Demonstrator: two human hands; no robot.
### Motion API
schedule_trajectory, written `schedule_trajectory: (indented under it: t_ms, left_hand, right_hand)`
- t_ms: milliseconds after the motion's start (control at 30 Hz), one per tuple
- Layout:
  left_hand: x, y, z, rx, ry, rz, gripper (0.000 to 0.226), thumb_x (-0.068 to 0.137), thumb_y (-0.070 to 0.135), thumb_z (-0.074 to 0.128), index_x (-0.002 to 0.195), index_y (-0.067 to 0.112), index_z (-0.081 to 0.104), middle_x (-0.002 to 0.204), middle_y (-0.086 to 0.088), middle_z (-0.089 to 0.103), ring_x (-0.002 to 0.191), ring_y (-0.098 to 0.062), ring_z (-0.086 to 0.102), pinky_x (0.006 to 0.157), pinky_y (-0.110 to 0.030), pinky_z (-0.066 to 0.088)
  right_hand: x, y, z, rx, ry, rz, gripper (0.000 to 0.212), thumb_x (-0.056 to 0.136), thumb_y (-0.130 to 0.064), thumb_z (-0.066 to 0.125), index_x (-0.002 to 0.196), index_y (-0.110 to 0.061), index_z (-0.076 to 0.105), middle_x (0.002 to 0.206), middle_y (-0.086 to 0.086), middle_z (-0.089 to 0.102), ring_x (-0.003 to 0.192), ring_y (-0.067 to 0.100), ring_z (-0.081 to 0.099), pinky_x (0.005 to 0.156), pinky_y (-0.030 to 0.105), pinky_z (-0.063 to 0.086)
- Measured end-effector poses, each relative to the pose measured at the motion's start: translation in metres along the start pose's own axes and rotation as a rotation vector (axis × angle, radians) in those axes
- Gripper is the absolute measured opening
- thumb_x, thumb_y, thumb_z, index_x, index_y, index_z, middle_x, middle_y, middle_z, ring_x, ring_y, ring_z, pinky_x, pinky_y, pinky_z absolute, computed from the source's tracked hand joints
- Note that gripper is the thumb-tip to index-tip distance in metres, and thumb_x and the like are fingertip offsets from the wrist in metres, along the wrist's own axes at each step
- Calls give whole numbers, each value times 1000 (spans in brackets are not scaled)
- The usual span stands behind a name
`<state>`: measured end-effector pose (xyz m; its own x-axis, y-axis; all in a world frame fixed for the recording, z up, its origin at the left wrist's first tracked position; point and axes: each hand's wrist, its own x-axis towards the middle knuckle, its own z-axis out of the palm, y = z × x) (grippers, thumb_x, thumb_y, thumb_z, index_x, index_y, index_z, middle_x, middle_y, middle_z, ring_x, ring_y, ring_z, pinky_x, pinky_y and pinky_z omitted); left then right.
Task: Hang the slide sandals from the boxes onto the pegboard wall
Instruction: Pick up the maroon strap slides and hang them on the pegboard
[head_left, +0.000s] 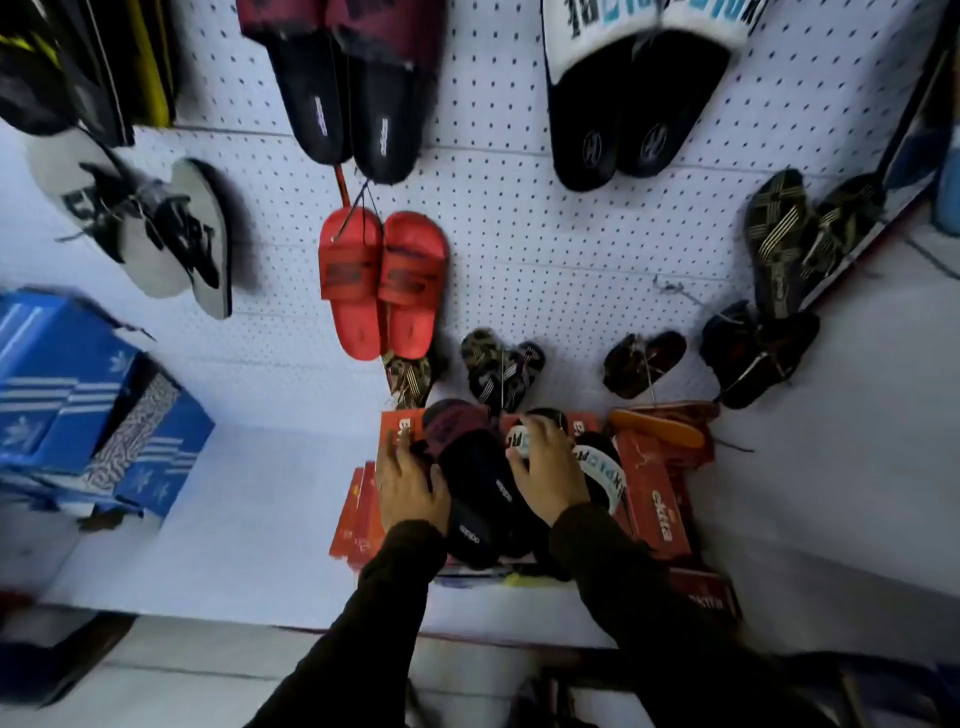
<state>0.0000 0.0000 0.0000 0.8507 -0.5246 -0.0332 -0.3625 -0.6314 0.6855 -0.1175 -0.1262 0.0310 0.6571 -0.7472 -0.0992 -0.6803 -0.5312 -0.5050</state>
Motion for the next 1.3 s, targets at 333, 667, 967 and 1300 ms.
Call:
schedule_trajectory:
  t_ms: [333, 667, 967, 1300]
  left_hand:
    - [-18, -40, 54, -666, -433, -1072, 56, 90, 23, 61, 137, -1, 44, 139, -21, 53, 115, -38, 59, 76, -44, 50]
    - [-35, -75, 23, -898, -250, -926, 52, 87, 8, 66, 136, 7, 49, 132, -21, 59, 115, -40, 59, 80, -44, 52]
    - [-9, -36, -49, -1008, -132, -586, 52, 89, 6, 62, 139, 12, 47, 118, -3, 55, 109, -27, 55, 77, -39, 52]
    - [40, 22, -127, -1023, 3, -189, 54, 88, 10, 64, 141, 14, 48, 120, 0, 58, 82, -4, 62, 63, -24, 54]
  right_hand:
    - [19, 23, 41, 169, -300, 314, 51, 93, -17, 64, 140, -13, 45, 135, 20, 59, 126, 38, 57, 104, 45, 48]
    - [8, 30, 52, 547, -322, 554, 48, 75, -6, 80, 122, -4, 69, 123, 17, 71, 117, 34, 66, 104, 40, 51]
    - [-3, -20, 22, 943, -137, 421, 63, 79, 3, 76, 137, -5, 53, 137, 20, 60, 128, 37, 58, 107, 58, 47]
    - [21, -101, -57, 1149, 74, 175, 53, 76, 7, 76, 123, -8, 58, 116, 7, 70, 117, 33, 66, 102, 56, 52]
